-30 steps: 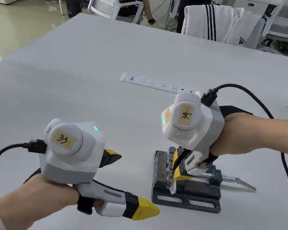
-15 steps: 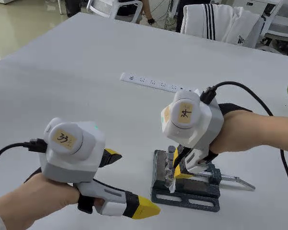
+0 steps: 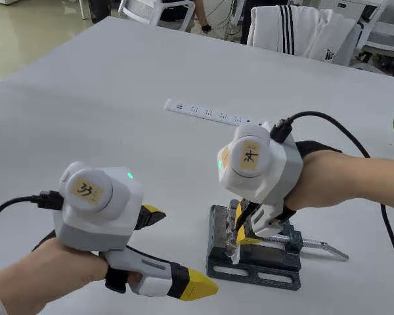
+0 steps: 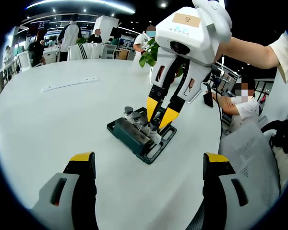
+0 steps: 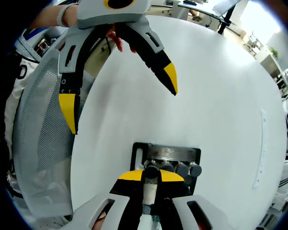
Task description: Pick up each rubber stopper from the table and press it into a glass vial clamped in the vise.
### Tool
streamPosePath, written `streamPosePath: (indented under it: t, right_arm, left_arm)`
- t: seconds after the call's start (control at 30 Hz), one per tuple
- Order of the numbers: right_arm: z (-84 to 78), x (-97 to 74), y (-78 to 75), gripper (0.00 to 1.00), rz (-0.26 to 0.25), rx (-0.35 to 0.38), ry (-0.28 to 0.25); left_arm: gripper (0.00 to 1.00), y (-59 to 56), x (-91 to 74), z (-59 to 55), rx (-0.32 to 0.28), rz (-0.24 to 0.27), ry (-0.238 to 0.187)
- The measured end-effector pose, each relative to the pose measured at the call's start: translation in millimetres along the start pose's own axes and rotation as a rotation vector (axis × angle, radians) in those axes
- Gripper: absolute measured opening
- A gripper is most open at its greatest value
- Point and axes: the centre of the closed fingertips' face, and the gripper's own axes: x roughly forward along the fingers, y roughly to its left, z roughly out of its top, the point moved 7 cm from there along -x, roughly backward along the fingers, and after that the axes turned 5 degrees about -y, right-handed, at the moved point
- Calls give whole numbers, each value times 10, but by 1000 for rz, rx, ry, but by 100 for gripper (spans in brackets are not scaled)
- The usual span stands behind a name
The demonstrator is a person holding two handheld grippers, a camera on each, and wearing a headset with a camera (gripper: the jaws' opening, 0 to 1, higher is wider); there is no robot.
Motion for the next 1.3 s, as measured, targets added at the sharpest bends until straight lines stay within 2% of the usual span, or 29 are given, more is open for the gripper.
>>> streamPosePath:
  t: [0.53, 0.6, 0.63, 1.2, 1.3]
  right_arm:
    - [17, 11, 11, 5, 8, 4, -11]
    - [-7, 26, -11, 5, -6, -6, 13]
    - [13, 28, -2, 5, 3, 2, -7]
    - [36, 53, 8, 5, -2, -10, 24]
    - [34, 45, 11, 5, -3, 13, 23]
  left_arm:
    - [92, -15, 1, -8, -5, -3, 4]
    - [92, -10, -1, -13, -8, -1, 5]
    - [92, -10, -2, -15, -9, -1, 5]
    - [91, 1, -2, -33, -12, -1, 9]
    - [91, -1, 4, -32, -11, -1, 11]
